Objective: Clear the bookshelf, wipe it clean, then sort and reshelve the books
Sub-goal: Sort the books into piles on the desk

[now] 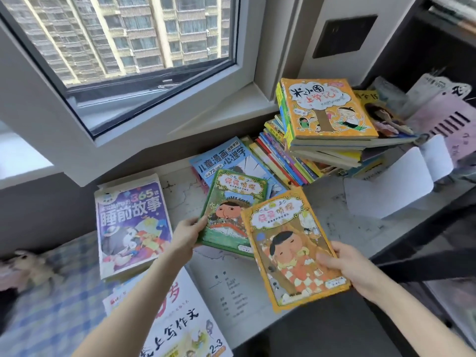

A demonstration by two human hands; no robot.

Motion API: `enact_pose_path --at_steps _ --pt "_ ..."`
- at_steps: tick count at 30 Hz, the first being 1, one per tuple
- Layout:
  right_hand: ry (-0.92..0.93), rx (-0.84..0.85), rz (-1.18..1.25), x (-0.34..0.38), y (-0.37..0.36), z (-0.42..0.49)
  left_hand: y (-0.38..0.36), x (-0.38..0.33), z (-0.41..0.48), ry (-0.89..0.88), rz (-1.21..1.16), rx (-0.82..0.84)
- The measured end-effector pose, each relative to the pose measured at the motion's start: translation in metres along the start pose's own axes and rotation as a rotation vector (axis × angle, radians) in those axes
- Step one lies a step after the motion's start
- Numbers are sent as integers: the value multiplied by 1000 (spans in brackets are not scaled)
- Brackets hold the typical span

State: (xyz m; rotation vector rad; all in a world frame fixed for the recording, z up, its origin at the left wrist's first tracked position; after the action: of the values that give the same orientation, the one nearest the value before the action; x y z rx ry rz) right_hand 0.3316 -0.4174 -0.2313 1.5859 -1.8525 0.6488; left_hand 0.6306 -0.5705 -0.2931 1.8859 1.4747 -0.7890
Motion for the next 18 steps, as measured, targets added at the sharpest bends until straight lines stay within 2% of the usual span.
enact_pose_path --at_steps 5,9,12,14,16,17,18 --pt "-117 238 -309 -14 -4 3 25 -13 -5 -50 -27 -12" --pt "-170 272 -370 -33 -22 16 43 -23 -19 -112 -100 -73" --pt "-212 224 -305 -50 -35 23 57 -26 -30 -102 -194 -79" --pt "-212 163 -344 -59 -50 28 63 -23 -42 -89 -226 -37" --pt "-99 98 -683 -54 -70 32 63 -21 -56 -62 -239 8" --pt "-9 -7 -884 -44 -79 31 61 -18 -62 -41 -241 25" --pt "97 -136 -970 -31 -89 28 59 -15 -67 -19 -242 34"
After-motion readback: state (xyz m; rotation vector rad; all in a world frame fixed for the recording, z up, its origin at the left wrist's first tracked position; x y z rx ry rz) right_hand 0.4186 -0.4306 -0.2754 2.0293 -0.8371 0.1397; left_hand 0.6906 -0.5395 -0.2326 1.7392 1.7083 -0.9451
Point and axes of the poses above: each hand's wrist, its own z-axis towards the middle knuckle, its own y-axis out of the back of the hand, x = y × z, the point moved 4 cm from there along z, towards the middle knuckle, and after that the axes turned 5 degrees about z, right-handed, at the moved point
